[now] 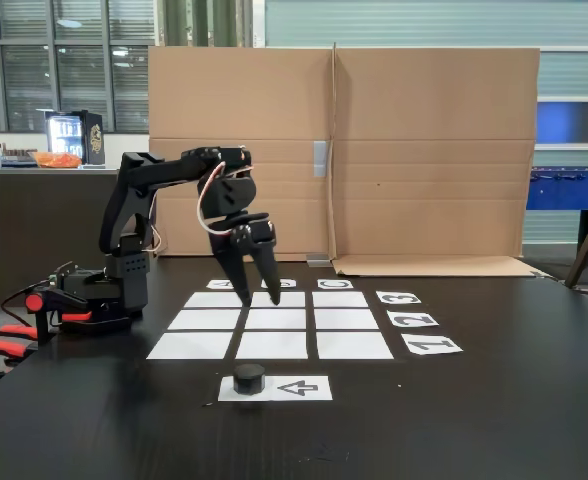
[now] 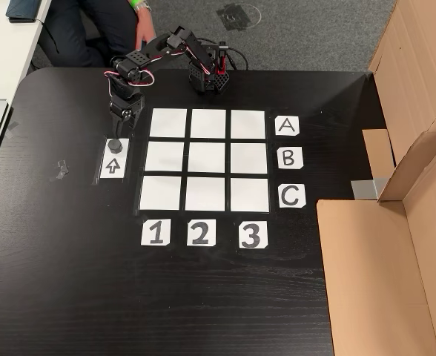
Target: Pick up a new token and place it in the grid on square A2.
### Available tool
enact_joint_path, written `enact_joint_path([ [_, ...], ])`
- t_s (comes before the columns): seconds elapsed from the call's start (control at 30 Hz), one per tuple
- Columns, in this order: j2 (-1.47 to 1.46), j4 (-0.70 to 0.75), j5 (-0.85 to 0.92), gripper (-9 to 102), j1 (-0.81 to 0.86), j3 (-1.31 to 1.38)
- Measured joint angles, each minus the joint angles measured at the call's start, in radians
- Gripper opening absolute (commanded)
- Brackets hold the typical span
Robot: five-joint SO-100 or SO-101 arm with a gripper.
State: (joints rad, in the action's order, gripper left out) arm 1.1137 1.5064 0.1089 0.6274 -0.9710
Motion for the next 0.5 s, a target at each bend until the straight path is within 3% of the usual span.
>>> enact_joint_path([
  [0.5,-0.114,0.0,0.089,26,0.123,0.077],
])
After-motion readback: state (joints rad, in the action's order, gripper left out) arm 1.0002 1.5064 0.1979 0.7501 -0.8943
